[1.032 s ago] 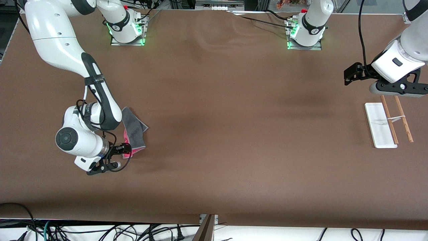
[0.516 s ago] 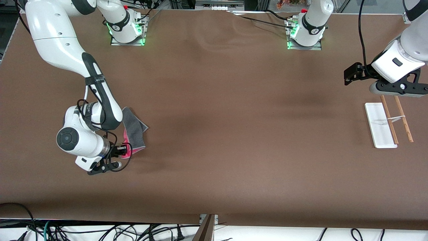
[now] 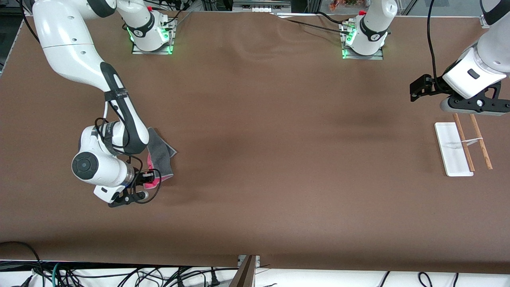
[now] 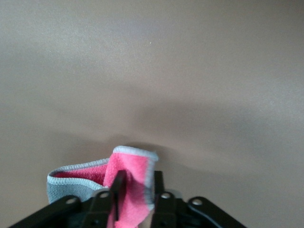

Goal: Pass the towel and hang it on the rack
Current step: 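Lower the right gripper onto the towel edge and close it, then lift the towel with the right gripper toward the table middle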

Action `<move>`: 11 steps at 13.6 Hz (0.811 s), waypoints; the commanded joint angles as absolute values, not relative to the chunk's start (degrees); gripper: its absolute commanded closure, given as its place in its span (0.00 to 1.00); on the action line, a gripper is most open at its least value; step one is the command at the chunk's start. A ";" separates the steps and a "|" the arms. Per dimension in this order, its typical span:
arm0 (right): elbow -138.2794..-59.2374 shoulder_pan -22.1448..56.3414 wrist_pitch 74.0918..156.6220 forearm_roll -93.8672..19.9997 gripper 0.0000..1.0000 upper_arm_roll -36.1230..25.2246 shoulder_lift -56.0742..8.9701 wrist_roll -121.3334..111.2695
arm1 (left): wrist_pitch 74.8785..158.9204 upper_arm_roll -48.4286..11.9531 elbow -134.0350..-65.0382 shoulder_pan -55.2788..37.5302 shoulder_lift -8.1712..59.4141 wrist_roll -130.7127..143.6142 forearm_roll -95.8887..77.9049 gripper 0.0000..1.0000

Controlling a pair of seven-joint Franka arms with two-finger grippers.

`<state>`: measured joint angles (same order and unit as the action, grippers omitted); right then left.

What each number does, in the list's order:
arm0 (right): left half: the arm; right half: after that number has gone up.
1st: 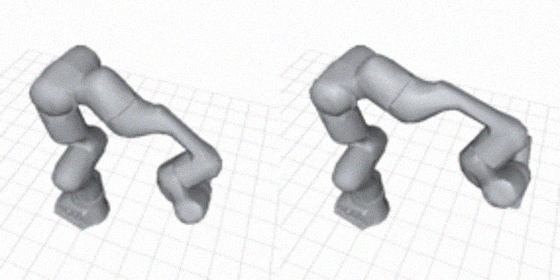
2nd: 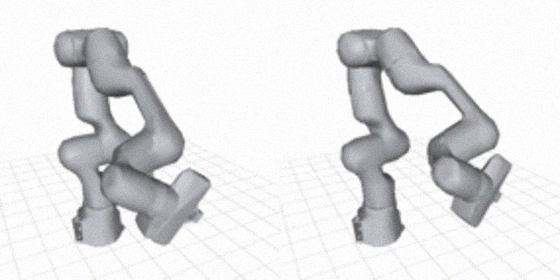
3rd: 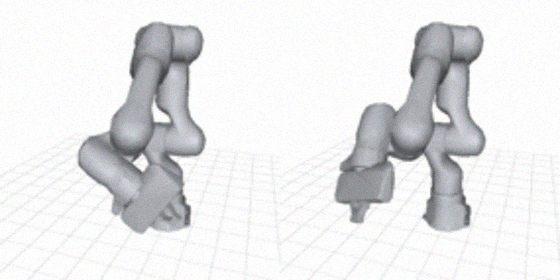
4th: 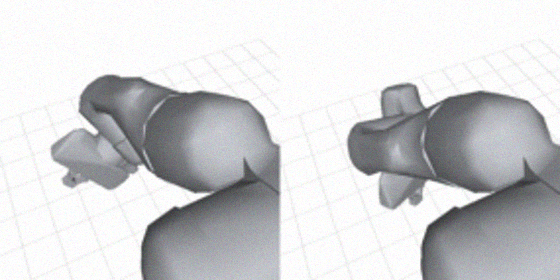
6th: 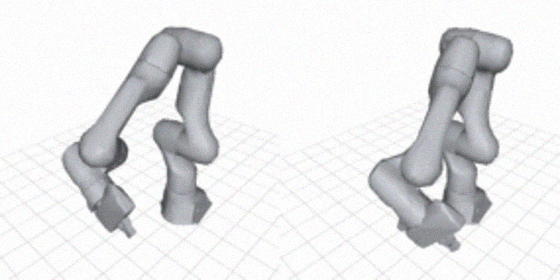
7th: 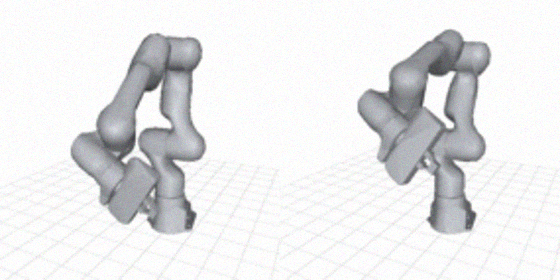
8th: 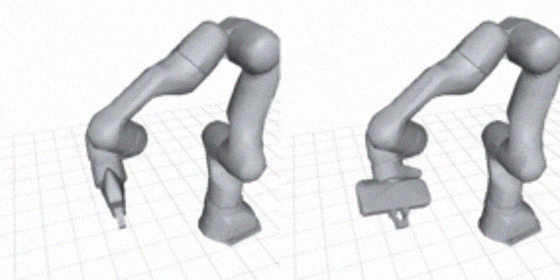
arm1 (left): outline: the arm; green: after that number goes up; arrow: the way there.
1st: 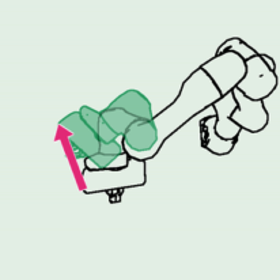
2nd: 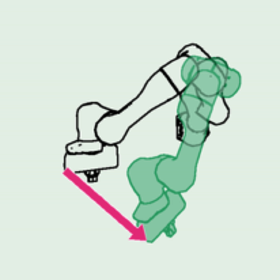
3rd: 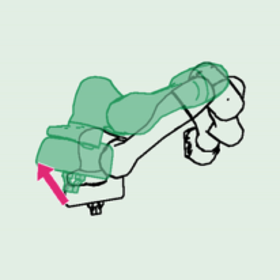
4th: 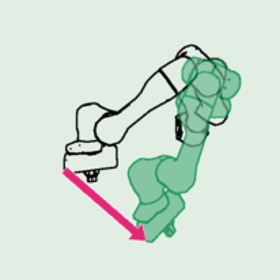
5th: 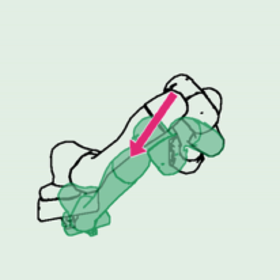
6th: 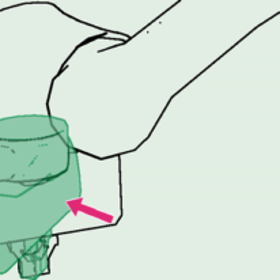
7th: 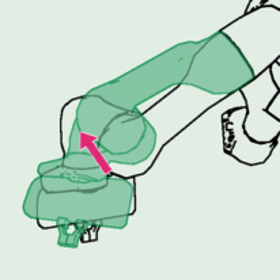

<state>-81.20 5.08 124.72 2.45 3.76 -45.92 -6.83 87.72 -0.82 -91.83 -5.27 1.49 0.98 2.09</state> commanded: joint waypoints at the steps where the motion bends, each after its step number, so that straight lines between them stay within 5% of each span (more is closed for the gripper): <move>1: -80.95 5.54 122.61 1.67 1.00 3.96 -45.53 -7.29 | 86.40 -0.97 -89.91 -5.27 2.37 0.70 3.08 0.00; 6: -80.25 6.68 117.62 1.58 1.00 5.09 -39.31 -7.12 | 86.31 -0.88 -89.91 -5.27 2.37 0.62 3.08 0.00; 11: -70.59 7.47 104.87 1.58 1.00 13.77 -34.28 -6.59 | 86.31 -0.70 -89.91 -5.27 2.37 0.61 3.08 0.00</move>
<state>-73.05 7.46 108.25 2.28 10.21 -35.40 -6.88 87.63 -0.75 -91.81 -5.25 1.49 0.98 2.09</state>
